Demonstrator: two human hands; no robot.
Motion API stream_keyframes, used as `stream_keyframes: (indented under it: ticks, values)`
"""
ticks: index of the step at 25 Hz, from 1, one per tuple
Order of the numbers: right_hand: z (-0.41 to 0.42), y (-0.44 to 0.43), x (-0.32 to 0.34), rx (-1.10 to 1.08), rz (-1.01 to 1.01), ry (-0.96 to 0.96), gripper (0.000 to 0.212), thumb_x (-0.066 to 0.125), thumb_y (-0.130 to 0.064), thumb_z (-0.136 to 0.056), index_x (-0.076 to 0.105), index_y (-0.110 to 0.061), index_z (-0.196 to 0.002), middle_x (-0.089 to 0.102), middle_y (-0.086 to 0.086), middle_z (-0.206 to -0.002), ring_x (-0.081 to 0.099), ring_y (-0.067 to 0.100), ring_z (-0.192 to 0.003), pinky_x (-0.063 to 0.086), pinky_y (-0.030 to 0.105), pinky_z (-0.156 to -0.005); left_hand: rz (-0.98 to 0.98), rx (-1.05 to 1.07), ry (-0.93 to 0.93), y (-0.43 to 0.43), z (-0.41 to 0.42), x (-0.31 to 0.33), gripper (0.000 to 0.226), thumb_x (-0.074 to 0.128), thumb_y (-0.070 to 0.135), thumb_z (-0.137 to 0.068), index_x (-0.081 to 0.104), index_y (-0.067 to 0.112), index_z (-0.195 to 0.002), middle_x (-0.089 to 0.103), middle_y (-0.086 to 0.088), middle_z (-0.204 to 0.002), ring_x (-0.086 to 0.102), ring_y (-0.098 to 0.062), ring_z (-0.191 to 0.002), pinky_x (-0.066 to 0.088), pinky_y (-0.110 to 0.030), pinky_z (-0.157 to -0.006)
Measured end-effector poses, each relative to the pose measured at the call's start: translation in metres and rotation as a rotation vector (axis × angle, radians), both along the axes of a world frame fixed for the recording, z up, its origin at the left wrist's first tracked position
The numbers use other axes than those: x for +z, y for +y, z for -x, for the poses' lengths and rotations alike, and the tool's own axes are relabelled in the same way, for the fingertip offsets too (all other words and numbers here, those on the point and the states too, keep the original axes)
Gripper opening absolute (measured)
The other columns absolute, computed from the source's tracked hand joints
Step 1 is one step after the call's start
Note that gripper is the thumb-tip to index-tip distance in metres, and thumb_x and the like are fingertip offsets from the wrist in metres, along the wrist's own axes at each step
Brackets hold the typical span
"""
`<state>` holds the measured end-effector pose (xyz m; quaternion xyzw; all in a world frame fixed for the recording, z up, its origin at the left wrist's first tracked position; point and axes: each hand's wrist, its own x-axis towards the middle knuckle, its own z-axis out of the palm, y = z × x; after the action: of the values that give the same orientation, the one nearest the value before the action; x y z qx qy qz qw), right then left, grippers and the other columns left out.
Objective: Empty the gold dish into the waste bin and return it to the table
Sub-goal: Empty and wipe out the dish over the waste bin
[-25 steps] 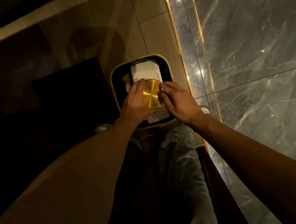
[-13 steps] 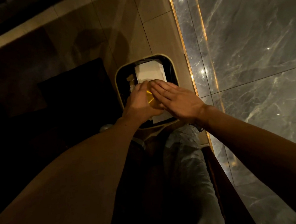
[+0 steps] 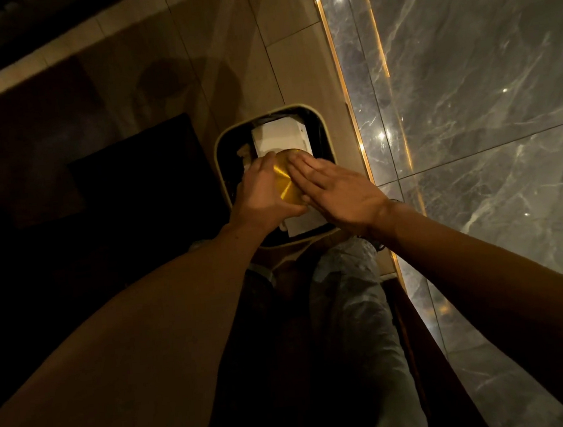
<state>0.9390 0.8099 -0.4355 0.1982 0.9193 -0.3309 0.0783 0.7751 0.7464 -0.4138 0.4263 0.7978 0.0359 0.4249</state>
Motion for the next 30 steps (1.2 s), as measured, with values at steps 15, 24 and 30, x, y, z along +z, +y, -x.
stream_keyframes:
  ticks: [15, 24, 30]
  values:
    - [-0.004, -0.003, -0.002, -0.08, -0.004, 0.009, 0.056, 0.035, -0.024, -0.102, 0.016, -0.002, -0.151, 0.015, 0.016, -0.16, 0.01, 0.027, -0.148, 0.02, 0.042, -0.121, 0.045, 0.006, -0.013, -0.004, -0.004, -0.006, 0.105, 0.09, 0.047, -0.051, 0.043, 0.015, -0.141, 0.054, -0.009, -0.135, 0.052, -0.026, -0.123, 0.049, -0.046, -0.1]
    - [-0.003, 0.002, 0.003, -0.052, 0.016, -0.005, 0.057, 0.037, -0.018, -0.102, 0.014, -0.003, -0.151, 0.012, 0.015, -0.161, 0.006, 0.027, -0.149, 0.019, 0.042, -0.121, 0.061, -0.02, -0.013, -0.005, -0.001, -0.004, 0.108, 0.09, 0.048, -0.048, 0.043, 0.015, -0.141, 0.054, -0.008, -0.135, 0.053, -0.027, -0.123, 0.048, -0.044, -0.101]
    - [-0.007, 0.0, 0.004, -0.086, 0.001, 0.009, 0.057, 0.04, -0.018, -0.101, 0.017, -0.002, -0.15, 0.012, 0.014, -0.159, 0.006, 0.025, -0.148, 0.022, 0.043, -0.12, 0.051, -0.034, -0.013, -0.003, -0.002, -0.003, 0.111, 0.089, 0.053, -0.045, 0.044, 0.015, -0.139, 0.056, -0.009, -0.132, 0.055, -0.026, -0.12, 0.05, -0.045, -0.097]
